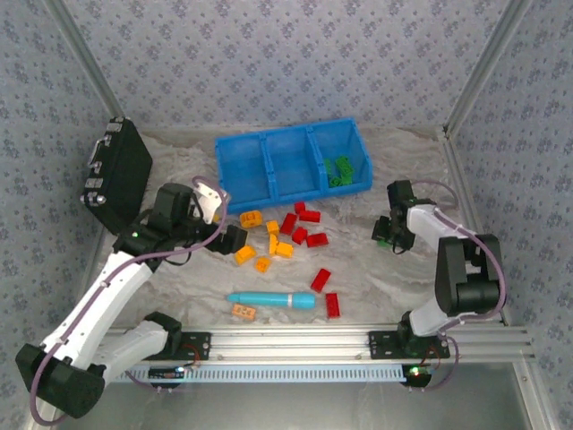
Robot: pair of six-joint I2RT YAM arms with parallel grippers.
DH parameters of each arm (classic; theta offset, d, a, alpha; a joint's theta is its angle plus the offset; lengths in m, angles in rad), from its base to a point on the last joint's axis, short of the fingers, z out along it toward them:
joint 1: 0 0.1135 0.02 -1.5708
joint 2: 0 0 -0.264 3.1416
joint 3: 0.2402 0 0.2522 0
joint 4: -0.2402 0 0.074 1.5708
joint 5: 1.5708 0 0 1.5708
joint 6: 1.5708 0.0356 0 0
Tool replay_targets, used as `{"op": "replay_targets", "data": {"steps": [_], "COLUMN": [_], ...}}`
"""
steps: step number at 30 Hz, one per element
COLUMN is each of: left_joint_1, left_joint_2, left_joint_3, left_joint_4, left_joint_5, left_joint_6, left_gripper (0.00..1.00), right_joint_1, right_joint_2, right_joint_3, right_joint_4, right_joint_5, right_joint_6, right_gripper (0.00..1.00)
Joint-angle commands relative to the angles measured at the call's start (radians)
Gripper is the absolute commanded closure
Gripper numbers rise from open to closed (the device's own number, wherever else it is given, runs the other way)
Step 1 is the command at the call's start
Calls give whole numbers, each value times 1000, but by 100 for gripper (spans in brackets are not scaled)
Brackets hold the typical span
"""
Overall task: Sort the legos into containers by color
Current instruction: Pick up the lego from the middle-right of the table.
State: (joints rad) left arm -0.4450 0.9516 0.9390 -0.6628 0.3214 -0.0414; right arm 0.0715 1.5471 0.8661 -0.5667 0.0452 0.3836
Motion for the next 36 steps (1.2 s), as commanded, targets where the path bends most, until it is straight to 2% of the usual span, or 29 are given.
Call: {"op": "replay_targets", "data": {"steps": [1, 16, 23, 29, 36], "left_joint_1": [5, 11, 20, 38, 67], "left_joint_2": [9, 45, 47, 48, 66], "left_joint_3": [4, 4, 5, -1, -4], "left_joint_4": [-9, -9, -3, -2, 5], "left_joint_5": [-1, -13, -15, -11, 20], "left_joint_6": [22, 31, 32, 40, 48], "left_gripper": [0, 0, 0, 0, 0], "right_joint_1": [1, -3, 4, 57, 131], "right_joint_2": [38, 107, 45, 47, 252], "right_joint_3": [20, 32, 84, 289, 666], "right_joint_4": [4, 33, -11, -82, -105], "right_joint_5": [2, -1, -7, 0, 10], "right_joint_6": [-14, -26, -29, -31, -53], "right_gripper": [40, 63, 66, 67, 66]}}
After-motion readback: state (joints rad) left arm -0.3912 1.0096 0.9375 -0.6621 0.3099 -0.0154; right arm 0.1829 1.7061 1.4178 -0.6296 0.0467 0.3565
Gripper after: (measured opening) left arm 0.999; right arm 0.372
